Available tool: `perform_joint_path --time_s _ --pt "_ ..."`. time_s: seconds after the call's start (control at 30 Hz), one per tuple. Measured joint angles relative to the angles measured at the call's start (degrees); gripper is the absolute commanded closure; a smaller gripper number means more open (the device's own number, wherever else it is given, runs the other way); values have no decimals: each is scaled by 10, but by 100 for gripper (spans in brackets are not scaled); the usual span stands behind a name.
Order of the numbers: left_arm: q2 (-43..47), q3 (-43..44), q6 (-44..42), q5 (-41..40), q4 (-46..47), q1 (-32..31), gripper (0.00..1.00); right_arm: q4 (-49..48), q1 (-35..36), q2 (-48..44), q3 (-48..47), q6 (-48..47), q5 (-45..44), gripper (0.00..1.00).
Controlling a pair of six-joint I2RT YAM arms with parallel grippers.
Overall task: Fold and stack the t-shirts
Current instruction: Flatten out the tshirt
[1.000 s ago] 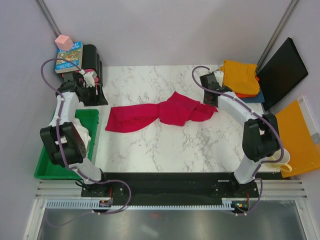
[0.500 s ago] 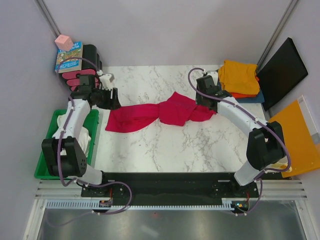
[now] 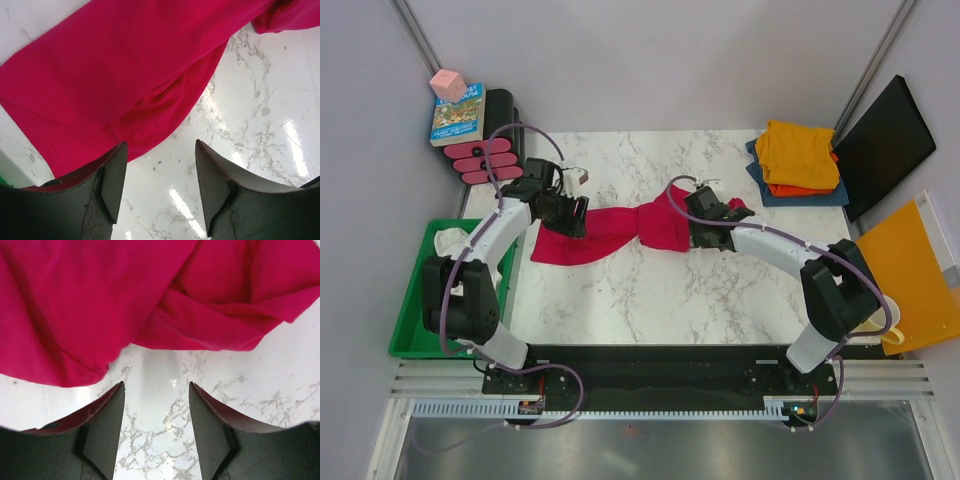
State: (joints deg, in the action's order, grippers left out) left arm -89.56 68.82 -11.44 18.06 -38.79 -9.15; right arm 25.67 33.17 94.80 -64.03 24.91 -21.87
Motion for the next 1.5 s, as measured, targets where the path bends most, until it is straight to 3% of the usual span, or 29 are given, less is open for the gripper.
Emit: perform_joint_path --time_s 0.2,0.4,0.5,0.53,0.6,0.63,0.87,1.2,1.5 --pt "-28 -8 1 -40 0 -2 38 -3 -5 36 8 7 -33 39" --pt "-39 -11 1 -76 0 -2 39 -2 -27 119 -45 8 -58 40" --pt "-46 -11 1 -91 0 -2 41 -2 -34 153 -78 7 -68 56" --pt "-50 -12 1 -95 1 -2 41 -3 -35 158 -86 7 -68 72" --pt "-58 -14 1 -103 1 -2 44 -5 -37 170 -96 8 -66 94" --pt "-62 -16 1 -105 1 -2 44 -6 -37 174 -98 8 -65 100" --pt "-74 -22 1 -117 2 -2 44 -8 -30 148 -80 5 -57 100" --pt "-74 -22 10 -106 16 -2 39 2 39 -87 -55 -6 -48 100" --pt "-139 -17 12 -106 22 -5 41 28 45 -99 -37 11 -50 100"
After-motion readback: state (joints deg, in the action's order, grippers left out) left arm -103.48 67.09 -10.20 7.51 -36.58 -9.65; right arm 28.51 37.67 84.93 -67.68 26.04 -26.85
